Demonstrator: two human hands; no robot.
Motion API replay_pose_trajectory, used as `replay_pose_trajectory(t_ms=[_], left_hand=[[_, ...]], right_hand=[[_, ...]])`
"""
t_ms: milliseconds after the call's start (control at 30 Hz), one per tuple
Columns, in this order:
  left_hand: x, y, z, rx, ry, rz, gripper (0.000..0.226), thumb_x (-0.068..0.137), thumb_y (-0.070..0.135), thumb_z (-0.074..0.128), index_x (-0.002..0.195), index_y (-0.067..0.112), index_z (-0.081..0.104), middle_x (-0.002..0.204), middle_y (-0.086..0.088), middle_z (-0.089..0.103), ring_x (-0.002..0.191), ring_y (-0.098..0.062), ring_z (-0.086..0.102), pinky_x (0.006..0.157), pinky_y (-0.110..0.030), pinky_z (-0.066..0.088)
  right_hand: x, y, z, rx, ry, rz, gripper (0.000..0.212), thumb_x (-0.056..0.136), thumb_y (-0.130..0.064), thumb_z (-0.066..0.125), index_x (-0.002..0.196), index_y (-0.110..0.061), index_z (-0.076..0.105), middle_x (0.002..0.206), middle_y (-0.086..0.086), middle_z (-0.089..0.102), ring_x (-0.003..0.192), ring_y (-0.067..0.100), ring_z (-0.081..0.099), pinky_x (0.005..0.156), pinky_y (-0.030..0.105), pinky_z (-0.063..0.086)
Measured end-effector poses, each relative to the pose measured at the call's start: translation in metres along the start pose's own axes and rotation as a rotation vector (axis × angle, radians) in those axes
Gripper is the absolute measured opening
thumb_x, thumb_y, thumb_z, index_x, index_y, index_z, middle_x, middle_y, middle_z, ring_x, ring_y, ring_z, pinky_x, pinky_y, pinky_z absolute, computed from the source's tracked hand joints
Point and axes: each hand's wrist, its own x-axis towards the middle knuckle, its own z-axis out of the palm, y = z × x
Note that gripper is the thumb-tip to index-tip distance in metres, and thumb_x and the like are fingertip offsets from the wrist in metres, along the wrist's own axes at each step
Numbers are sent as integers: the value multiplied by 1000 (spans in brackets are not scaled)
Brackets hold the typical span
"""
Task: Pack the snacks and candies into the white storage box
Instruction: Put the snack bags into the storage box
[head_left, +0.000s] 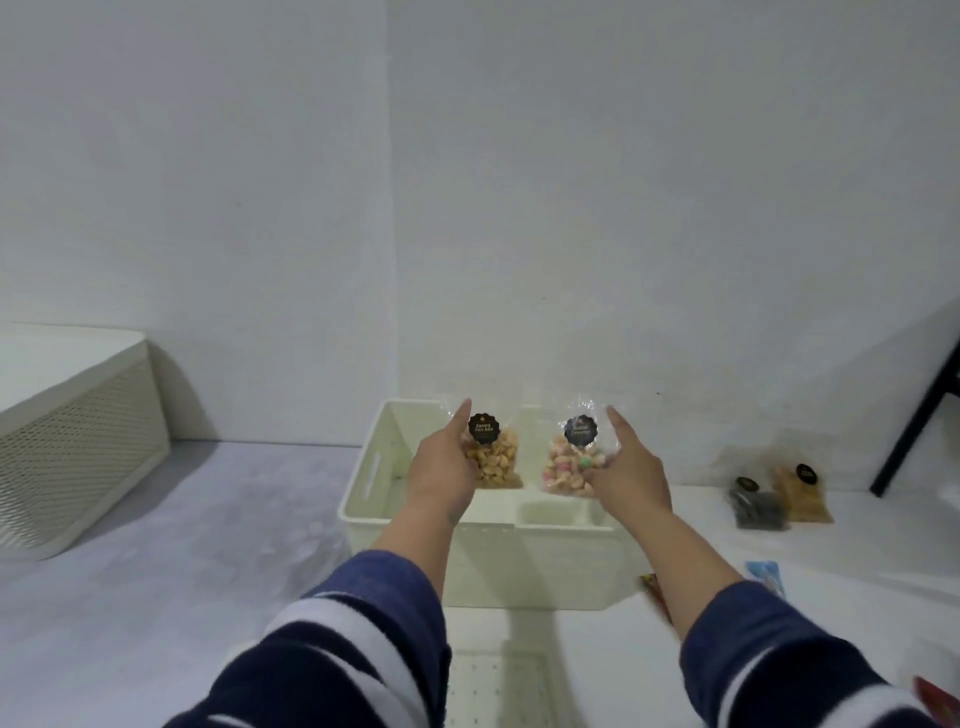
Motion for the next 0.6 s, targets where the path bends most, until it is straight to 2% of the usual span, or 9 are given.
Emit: replay_pose_trajectory(t_ms=[67, 167, 300, 533, 600], left_hand=[[10, -20, -5, -25, 8, -43, 76, 89, -6, 38, 145, 44, 29, 123, 1, 59, 73, -11, 55, 57, -23, 43], [34, -47, -6, -54, 12, -94, 78, 86, -7, 34, 144, 45, 31, 122, 1, 61, 84, -13, 59, 69, -25, 49], [79, -80, 2, -53, 4, -184, 78, 86, -6, 28, 141, 49, 32, 119, 1, 63, 88, -15, 62, 78, -33, 55], [139, -128, 44, -39, 2, -320, 77, 86, -8, 22, 143, 43, 35, 133, -3, 57, 109, -21, 57, 92, -32, 50], [152, -137, 53, -40, 11, -360, 77, 88, -8, 19, 144, 42, 32, 137, -3, 53, 114, -21, 55, 98, -36, 49]], right_hand=[[8, -1, 25, -25, -25, 8, 83, 83, -2, 56, 145, -48, 24, 73, -3, 52, 71, 21, 58, 64, 31, 50], [31, 1, 59, -69, -59, 21, 82, 85, -2, 53, 145, -49, 23, 79, -2, 55, 73, 21, 59, 61, 29, 47], [69, 5, 100, -73, -142, 48, 81, 84, -2, 52, 145, -47, 25, 68, -2, 52, 63, 18, 55, 54, 27, 42], [130, 20, 174, 21, -324, 34, 79, 83, -3, 62, 145, -40, 31, 66, -4, 49, 59, 12, 50, 64, 26, 47], [139, 26, 195, 65, -342, 41, 77, 84, 0, 62, 144, -38, 32, 66, -3, 47, 57, 11, 47, 60, 25, 45]])
